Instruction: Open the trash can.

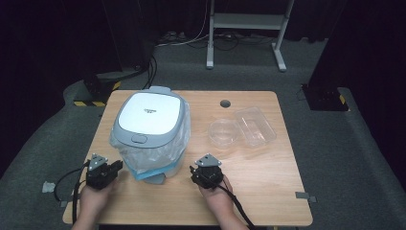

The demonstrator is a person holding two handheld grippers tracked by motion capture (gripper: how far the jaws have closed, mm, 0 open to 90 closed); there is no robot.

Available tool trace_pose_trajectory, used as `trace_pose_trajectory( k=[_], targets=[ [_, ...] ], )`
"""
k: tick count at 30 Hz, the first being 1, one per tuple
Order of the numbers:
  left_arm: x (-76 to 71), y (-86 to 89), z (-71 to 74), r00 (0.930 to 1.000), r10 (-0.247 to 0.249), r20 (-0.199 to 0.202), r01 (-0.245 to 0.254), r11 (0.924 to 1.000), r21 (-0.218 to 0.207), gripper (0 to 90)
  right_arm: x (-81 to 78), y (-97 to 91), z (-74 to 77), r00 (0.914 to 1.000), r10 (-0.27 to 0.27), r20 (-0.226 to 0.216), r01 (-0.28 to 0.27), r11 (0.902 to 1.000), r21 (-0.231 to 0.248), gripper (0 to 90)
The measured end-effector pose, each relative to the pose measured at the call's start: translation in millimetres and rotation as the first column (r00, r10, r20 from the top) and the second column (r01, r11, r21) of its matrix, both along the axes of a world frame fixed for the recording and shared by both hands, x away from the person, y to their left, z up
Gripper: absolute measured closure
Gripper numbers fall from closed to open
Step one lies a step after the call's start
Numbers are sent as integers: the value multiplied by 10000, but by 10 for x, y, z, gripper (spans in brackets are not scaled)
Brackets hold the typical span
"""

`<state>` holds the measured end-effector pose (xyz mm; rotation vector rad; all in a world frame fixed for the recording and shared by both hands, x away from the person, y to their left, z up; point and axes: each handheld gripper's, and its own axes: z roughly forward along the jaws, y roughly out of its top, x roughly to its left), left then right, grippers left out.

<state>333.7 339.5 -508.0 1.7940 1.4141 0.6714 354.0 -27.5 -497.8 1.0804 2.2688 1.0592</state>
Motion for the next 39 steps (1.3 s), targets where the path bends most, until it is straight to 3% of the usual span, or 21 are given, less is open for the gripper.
trace_pose_trajectory(
  k=[3, 4, 8, 12, 17, 19, 20, 22, 28, 33, 36, 39],
  targets=[
    [84, -46, 29, 9999, 37, 122, -35, 9999, -162, 823, 33, 54, 18, 9999, 49, 158, -50, 10000, 63, 525],
    [149, -104, 68, 9996, -39, 286, 44, 9999, -147, 829, 53, 95, 35, 9997, -31, 246, 23, 9995, 306, 528],
    [189, -216, 82, 9990, -384, 217, 384, 9993, 3, 852, 87, 165, 42, 9996, -24, 270, 13, 9992, 395, 530],
    [173, -305, 61, 9975, -660, 234, 660, 9978, 19, 857, 111, 182, 32, 9997, -119, 192, 107, 9982, 598, 530],
    [140, -372, 63, 9982, -519, 297, 519, 9987, 0, 894, 125, 154, 39, 9997, -112, 222, 99, 9984, 552, 533],
    [122, -399, 64, 9973, -683, 256, 686, 9976, -80, 894, 124, 144, 44, 9997, -137, 213, 125, 9984, 553, 533],
    [88, -471, 68, 9944, -1015, 285, 1012, 9948, 123, 894, 127, 129, 52, 9996, -171, 217, 158, 9984, 550, 533],
    [55, -556, 71, 9926, -1170, 330, 1161, 9928, 291, 892, 123, 109, 57, 9990, -334, 298, 322, 9987, 406, 558],
    [14, -684, 64, 9887, -1460, 337, 1456, 9892, 160, 893, 137, -30, 51, 9976, -626, 280, 616, 9974, 371, 549],
    [13, -710, 57, 9889, -1438, 373, 1438, 9896, 20, 864, 154, -86, 48, 9972, -695, 263, 684, 9968, 409, 554],
    [44, -708, 49, 9914, -1262, 338, 1269, 9917, -199, 866, 133, -65, 46, 9974, -602, 409, 589, 9978, 311, 616],
    [77, -696, 55, 9919, -1234, 309, 1240, 9922, -161, 874, 127, -40, 43, 9972, -616, 420, 602, 9976, 342, 634]
  ],
)
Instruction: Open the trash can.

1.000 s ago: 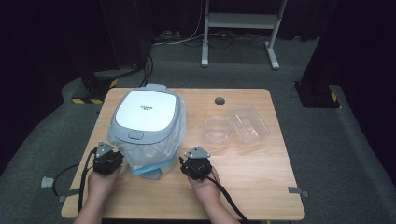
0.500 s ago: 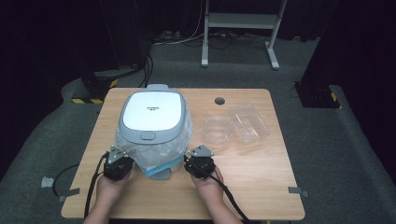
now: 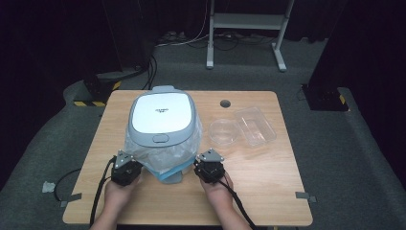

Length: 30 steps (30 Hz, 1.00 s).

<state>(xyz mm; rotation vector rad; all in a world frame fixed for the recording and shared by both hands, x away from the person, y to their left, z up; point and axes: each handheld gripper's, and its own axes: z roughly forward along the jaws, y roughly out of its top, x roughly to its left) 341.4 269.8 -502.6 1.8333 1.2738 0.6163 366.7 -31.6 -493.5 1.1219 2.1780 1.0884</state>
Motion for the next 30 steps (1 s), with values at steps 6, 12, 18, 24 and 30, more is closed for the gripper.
trace_pose_trajectory(
  k=[6, 12, 18, 24, 30],
  targets=[
    [52, 52, -4, 10000, 4, -42, -4, 10000, 1, 876, 9, 41, 1, 10000, 54, 10, -54, 10000, -58, 593],
    [-80, 286, -44, 9991, 401, -126, -393, 9973, 617, 707, 14, -336, 199, 9959, -411, 803, 403, 9991, 117, 574],
    [-212, 483, -141, 9951, 917, -367, -854, 9857, 1456, 523, 314, -1036, 320, 9708, -2250, 831, 2240, 9744, 211, 607],
    [-215, 578, -247, 9903, 1089, -861, -1028, 9921, 722, 442, 569, -1549, 280, 9261, -3716, 653, 3723, 9281, 20, 643],
    [-220, 554, -254, 9918, 931, -875, -855, 9926, 866, 416, 632, -1663, 203, 9239, -3803, 428, 3819, 9233, -396, 661]
  ],
)
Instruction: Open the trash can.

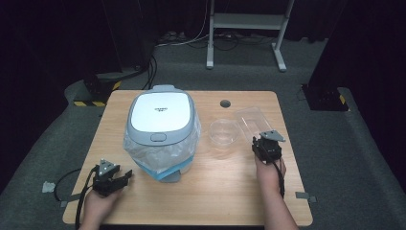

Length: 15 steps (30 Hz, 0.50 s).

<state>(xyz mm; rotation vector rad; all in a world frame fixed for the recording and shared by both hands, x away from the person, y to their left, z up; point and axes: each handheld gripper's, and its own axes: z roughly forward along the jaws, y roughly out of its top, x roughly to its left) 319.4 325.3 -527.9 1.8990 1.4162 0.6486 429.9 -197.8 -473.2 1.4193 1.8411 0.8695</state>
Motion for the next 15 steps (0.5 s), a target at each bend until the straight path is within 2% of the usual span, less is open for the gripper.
trace_pose_trajectory(
  k=[9, 15],
  targets=[
    [0, -2, -3, 10000, 41, 18, -41, 9999, -112, 416, -122, 195, -16, 9966, 817, 48, -816, 9967, -11, 664],
    [-5, 3, -1, 10000, -39, 5, 39, 10000, -68, 421, -338, 346, -28, 9896, 1434, 67, -1436, 9893, 264, 659]
  ],
)
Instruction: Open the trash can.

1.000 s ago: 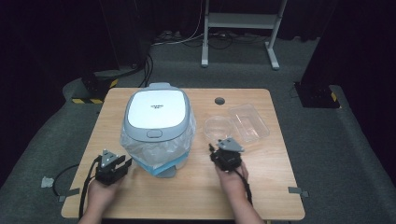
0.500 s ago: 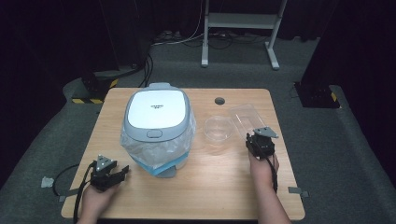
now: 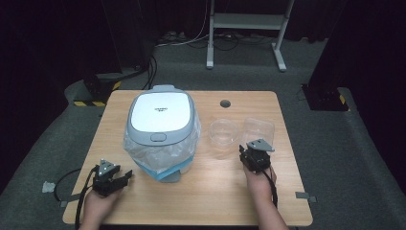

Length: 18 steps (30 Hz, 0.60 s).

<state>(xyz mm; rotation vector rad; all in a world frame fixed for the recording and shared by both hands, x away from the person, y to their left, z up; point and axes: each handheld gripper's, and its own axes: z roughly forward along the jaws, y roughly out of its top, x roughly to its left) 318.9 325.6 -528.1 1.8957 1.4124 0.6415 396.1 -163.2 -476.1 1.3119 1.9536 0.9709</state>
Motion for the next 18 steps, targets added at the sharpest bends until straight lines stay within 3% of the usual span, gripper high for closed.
trace_pose_trajectory(
  k=[7, 8, 9, 12, 13, 17, 18],
  targets=[
    [-4, -10, -3, 10000, -22, 48, 22, 10000, -11, 424, -269, 93, 6, 9988, 483, 129, -483, 9988, 38, 619],
    [-4, -10, -3, 10000, -22, 43, 22, 10000, -11, 424, -296, 105, 25, 9985, 484, 257, -484, 9988, 20, 614],
    [-4, -10, -2, 10000, -44, 33, 44, 10000, -12, 421, -396, 146, 114, 9952, 728, 656, -743, 9970, 210, 598],
    [-3, -11, -2, 10000, -66, 37, 66, 10000, 10, 415, -501, 213, 164, 9908, 1033, 877, -1083, 9927, 536, 588],
    [-4, -11, -1, 10000, -64, 25, 64, 10000, 14, 414, -615, 346, 140, 9833, 1616, 833, -1665, 9845, 550, 576],
    [-6, -11, -1, 9999, -114, 16, 114, 9999, 64, 408, -696, 489, 14, 9758, 2155, 361, -2176, 9733, 733, 566],
    [-11, -12, 0, 9999, -155, -3, 155, 9999, 66, 408, -714, 584, -117, 9693, 2456, -145, -2444, 9679, 596, 554]
  ],
)
